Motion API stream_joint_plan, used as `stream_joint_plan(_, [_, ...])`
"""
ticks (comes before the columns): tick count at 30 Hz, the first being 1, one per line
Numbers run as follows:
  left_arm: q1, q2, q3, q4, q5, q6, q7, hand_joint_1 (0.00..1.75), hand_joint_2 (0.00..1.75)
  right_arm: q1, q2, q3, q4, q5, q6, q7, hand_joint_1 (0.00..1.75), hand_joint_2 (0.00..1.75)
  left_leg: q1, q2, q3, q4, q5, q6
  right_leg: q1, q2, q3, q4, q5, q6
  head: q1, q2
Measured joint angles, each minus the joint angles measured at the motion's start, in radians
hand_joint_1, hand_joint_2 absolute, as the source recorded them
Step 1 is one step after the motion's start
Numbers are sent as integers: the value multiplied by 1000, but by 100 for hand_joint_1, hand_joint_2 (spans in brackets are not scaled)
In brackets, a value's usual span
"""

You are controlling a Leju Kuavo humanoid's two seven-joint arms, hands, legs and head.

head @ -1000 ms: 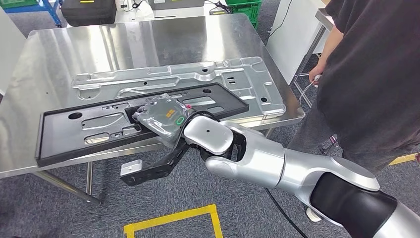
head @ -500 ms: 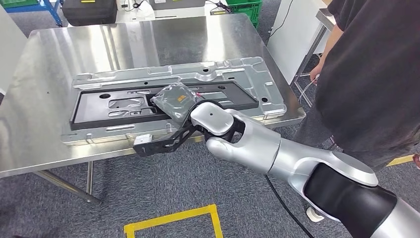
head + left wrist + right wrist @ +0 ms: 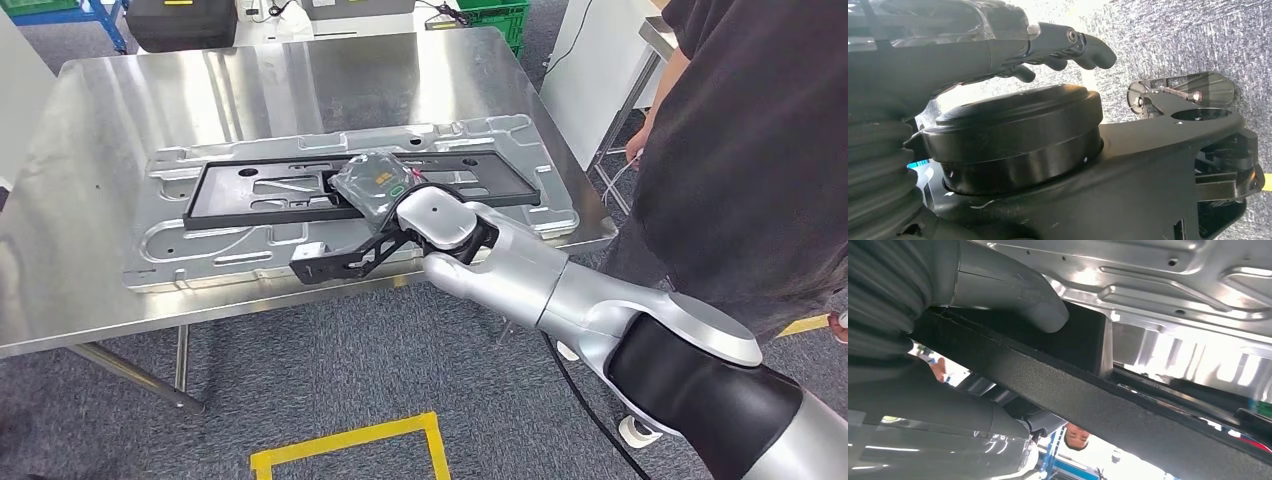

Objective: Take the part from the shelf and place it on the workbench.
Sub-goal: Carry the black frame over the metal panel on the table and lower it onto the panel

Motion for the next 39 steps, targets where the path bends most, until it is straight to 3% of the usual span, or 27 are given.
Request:
stream_joint_plan(5, [0,0,0,0,1,-1,3,0,175,-17,-1,-7,51,-11,-3,-1,175,175,-1,-1,0,1,0,0,0,0,0,-1,0,0,0,0])
stream_joint_plan(9, [0,0,0,0,1,-3,4,0,175,-24,-2,-12,82,-17,-4,-2,175,175,-5,-4,-2,4,-3,5,-3,-1,1,-8,2,15,-4,0])
stream_joint_plan(12, [0,0,0,0,1,-6,5,0,175,-29,-4,-19,95,-19,-4,-1,175,175,2,-3,8,-10,0,13,-3,0,-5,10,-12,23,-3,0])
stream_joint_plan(14, [-1,0,0,0,1,-8,5,0,175,-32,-7,-23,100,-20,-5,-1,175,175,5,-2,15,-16,0,19,-3,0,-54,107,-56,24,4,0])
stream_joint_plan(16, [0,-1,0,0,1,-8,7,0,175,-28,-11,-24,104,-21,-5,0,175,175,4,-3,18,-16,-4,22,-3,1,-134,244,-101,23,9,0])
stream_joint_plan(17, [0,-1,-1,0,1,-8,7,0,175,-24,-13,-24,107,-22,-5,1,175,175,4,-5,21,-15,-6,22,-3,1,-163,283,-101,21,11,0])
stream_joint_plan(18, [0,-1,-1,0,1,-8,8,0,175,-21,-13,-24,109,-22,-5,1,175,175,4,-7,25,-15,-9,20,-3,1,-175,285,-79,19,14,0])
stream_joint_plan(21, [1,-3,-5,0,1,-9,8,0,175,-21,-15,-25,114,-23,-5,2,175,175,1,-10,46,-16,-23,11,2,1,-128,122,52,-2,22,0])
stream_joint_plan(22, [1,-4,-6,0,0,-9,8,0,175,-23,-16,-25,116,-23,-5,2,175,175,1,-9,49,-16,-26,7,6,0,-110,72,78,-10,20,0])
stream_joint_plan(23, [1,-5,-6,0,0,-9,8,0,175,-24,-16,-25,117,-23,-5,2,175,175,2,-8,48,-16,-28,2,10,0,-100,43,83,-16,19,0])
stream_joint_plan(25, [0,-7,-8,0,-1,-9,8,0,175,-25,-17,-25,119,-23,-6,2,175,175,3,-4,44,-18,-28,-10,15,1,-93,22,73,-22,15,0])
stream_joint_plan(28, [1,-7,-9,0,-1,-9,8,0,175,-26,-18,-27,124,-23,-6,2,175,175,6,-3,30,13,-51,-28,7,0,-74,-4,72,-28,10,0])
stream_joint_plan(31, [-1,-4,-10,0,-2,-9,6,0,175,-26,-16,-26,126,-23,-7,2,175,175,13,-8,-64,180,-111,-46,4,0,-58,-11,66,-34,-10,0])
stream_joint_plan(32, [-3,-2,-10,0,-2,-9,5,0,175,-23,-16,-25,127,-23,-7,2,175,175,14,-9,-92,223,-115,-50,3,0,-54,-10,61,-34,-14,0])
stream_joint_plan(33, [-4,-1,-10,0,-2,-9,5,0,175,-21,-16,-24,127,-23,-7,2,175,175,16,-8,-105,233,-99,-54,1,0,-48,-8,55,-32,-15,0])
stream_joint_plan(34, [-5,0,-11,0,-2,-9,5,0,175,-19,-15,-23,128,-22,-7,2,175,175,18,-7,-99,207,-66,-58,-2,1,-41,-5,47,-28,-16,0])
stream_joint_plan(36, [-4,0,-14,0,-2,-10,7,0,175,-19,-12,-23,129,-21,-9,2,175,175,22,-1,-59,105,5,-67,-8,4,-31,6,27,-14,-22,0])
stream_joint_plan(37, [-3,-1,-16,0,-2,-11,7,0,175,-20,-10,-23,129,-20,-10,2,175,175,23,2,-38,60,19,-67,-9,6,-29,15,18,-7,-28,0])
stream_joint_plan(39, [-1,-2,-17,0,-1,-12,8,0,175,-20,-6,-23,128,-20,-12,2,175,175,21,4,-20,28,3,-50,-6,9,-34,24,9,5,-33,0])
